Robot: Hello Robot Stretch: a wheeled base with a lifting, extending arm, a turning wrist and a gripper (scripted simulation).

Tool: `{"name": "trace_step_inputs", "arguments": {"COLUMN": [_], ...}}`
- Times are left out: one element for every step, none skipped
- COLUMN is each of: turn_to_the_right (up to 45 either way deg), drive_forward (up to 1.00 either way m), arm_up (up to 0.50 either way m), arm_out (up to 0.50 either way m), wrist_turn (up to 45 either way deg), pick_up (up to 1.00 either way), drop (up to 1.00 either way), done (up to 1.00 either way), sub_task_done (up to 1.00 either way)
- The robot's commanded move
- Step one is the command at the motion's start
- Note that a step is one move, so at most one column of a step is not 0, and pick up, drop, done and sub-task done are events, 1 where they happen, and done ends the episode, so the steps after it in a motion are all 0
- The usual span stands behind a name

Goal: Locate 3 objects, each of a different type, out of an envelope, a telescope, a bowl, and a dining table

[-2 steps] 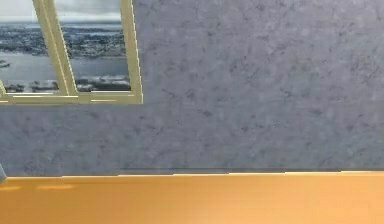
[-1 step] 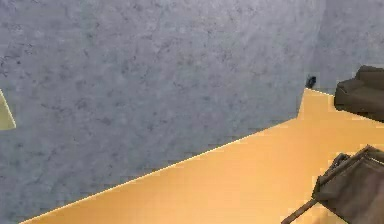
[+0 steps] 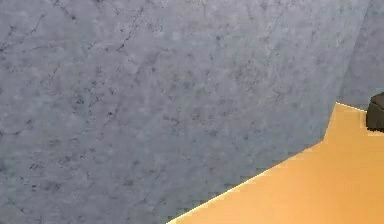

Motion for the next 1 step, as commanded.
{"name": "trace_step_inputs", "arguments": {"turn_to_the_right": [21.0], "drive_forward": [0.00], "arm_up": [0.00], "arm_out": [0.00], "wrist_turn": [0.0], "pick_up": [0.00], "drop": [0.00], "done": [0.00], "sub_task_done": [0.00]}}
